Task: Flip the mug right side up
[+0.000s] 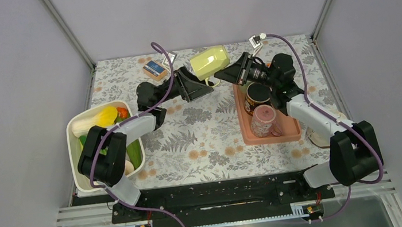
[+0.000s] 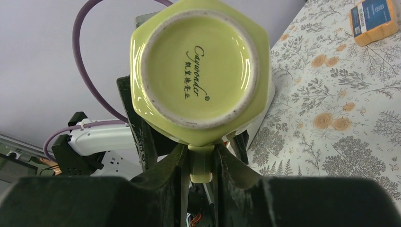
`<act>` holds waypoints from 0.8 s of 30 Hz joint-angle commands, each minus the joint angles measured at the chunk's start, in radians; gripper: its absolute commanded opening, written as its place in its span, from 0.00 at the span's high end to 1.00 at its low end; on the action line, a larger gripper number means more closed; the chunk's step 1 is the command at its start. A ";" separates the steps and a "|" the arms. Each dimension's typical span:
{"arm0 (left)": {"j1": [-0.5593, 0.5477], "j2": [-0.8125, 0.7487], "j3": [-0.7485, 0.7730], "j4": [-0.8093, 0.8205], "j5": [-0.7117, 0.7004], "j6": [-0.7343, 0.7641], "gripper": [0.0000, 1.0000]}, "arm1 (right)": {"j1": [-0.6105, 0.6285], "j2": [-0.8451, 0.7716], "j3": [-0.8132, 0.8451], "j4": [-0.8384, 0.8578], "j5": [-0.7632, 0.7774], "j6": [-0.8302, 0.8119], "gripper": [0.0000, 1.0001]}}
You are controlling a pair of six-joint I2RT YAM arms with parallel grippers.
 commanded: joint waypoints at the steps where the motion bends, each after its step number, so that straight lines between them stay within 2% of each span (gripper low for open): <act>1: 0.001 -0.056 0.004 0.070 -0.041 0.022 0.16 | 0.040 -0.046 -0.030 0.154 0.004 -0.013 1.00; 6: 0.014 -0.059 0.014 0.085 -0.041 -0.006 0.29 | 0.063 -0.038 -0.089 0.225 0.010 -0.012 1.00; 12: 0.027 -0.070 0.013 0.114 -0.043 -0.035 0.37 | 0.081 -0.027 -0.132 0.312 0.010 0.000 1.00; 24: 0.027 -0.076 0.009 0.116 -0.044 -0.042 0.56 | 0.110 -0.016 -0.154 0.317 0.014 -0.028 1.00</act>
